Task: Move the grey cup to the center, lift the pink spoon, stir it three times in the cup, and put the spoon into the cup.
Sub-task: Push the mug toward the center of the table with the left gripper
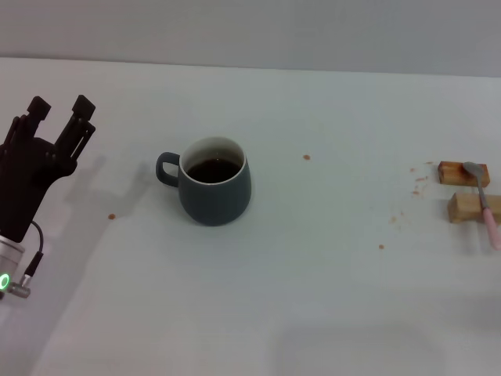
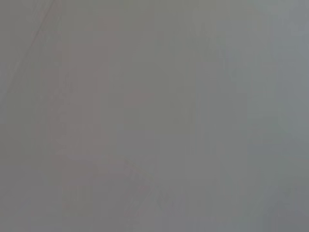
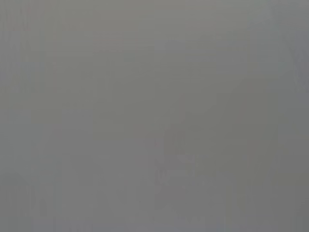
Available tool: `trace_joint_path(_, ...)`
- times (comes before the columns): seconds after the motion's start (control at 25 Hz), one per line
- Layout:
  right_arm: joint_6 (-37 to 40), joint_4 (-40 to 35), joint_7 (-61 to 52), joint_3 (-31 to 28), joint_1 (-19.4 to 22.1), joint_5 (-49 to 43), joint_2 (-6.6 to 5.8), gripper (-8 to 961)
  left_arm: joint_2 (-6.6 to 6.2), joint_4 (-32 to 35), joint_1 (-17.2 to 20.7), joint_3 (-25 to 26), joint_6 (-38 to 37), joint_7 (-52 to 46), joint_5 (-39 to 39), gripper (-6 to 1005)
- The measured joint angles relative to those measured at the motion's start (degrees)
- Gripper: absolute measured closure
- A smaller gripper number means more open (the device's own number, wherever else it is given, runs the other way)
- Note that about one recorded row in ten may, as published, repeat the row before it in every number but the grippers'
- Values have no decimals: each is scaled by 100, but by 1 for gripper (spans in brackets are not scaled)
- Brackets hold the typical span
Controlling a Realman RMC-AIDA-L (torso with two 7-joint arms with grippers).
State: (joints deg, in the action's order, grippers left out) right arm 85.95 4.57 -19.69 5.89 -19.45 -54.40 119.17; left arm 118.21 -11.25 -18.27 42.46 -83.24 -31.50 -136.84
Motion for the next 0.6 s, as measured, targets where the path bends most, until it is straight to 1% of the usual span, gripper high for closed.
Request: trace_joint_path(0.6, -23, 0, 0, 0, -19, 0, -9, 244, -7, 0, -33, -10, 64, -4, 0, 186)
